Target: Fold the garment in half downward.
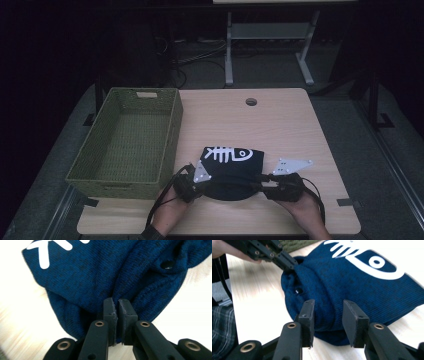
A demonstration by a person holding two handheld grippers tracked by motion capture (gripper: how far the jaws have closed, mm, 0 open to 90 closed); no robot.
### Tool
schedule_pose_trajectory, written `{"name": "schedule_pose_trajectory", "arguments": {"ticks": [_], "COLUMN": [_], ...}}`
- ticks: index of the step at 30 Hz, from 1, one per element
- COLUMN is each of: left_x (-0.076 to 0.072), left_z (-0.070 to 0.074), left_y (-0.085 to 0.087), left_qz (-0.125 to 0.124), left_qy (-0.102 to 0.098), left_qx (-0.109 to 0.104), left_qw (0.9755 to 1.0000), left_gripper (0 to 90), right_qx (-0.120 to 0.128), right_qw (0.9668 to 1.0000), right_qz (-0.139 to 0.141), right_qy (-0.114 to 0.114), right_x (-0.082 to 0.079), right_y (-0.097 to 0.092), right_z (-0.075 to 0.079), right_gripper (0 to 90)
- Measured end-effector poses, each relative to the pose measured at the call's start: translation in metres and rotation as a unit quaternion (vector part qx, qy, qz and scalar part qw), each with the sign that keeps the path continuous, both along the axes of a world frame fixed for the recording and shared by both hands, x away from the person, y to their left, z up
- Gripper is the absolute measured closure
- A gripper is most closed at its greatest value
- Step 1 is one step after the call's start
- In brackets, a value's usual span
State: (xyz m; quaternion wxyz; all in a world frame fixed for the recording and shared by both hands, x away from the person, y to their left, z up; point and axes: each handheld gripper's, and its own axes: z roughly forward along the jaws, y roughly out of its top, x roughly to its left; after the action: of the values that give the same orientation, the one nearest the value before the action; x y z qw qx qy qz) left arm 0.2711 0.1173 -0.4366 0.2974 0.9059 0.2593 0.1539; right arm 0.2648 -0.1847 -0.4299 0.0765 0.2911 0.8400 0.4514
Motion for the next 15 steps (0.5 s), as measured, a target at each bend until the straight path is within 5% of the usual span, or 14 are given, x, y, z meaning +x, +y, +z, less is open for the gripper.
{"name": "schedule_pose_trajectory", "arguments": {"ticks": [6,9,15], "left_x": [0.0,0.002,0.015], "left_z": [0.016,0.027,0.036], "left_y": [0.008,0.012,0.012], "left_qz": [0.013,0.024,0.048], "left_qy": [-0.005,-0.014,-0.032], "left_qx": [-0.05,-0.084,-0.114], "left_qw": [0.9987,0.996,0.9918], "left_gripper": [66.2,55.6,41.1], "right_qx": [0.012,0.018,0.008], "right_qw": [0.9998,0.9996,0.9997], "right_qz": [-0.011,-0.018,-0.02], "right_qy": [-0.01,-0.014,-0.012], "right_x": [0.003,0.005,0.011], "right_y": [-0.005,-0.01,-0.006], "right_z": [0.008,0.012,0.01], "right_gripper": [60.2,59.5,56.8]}}
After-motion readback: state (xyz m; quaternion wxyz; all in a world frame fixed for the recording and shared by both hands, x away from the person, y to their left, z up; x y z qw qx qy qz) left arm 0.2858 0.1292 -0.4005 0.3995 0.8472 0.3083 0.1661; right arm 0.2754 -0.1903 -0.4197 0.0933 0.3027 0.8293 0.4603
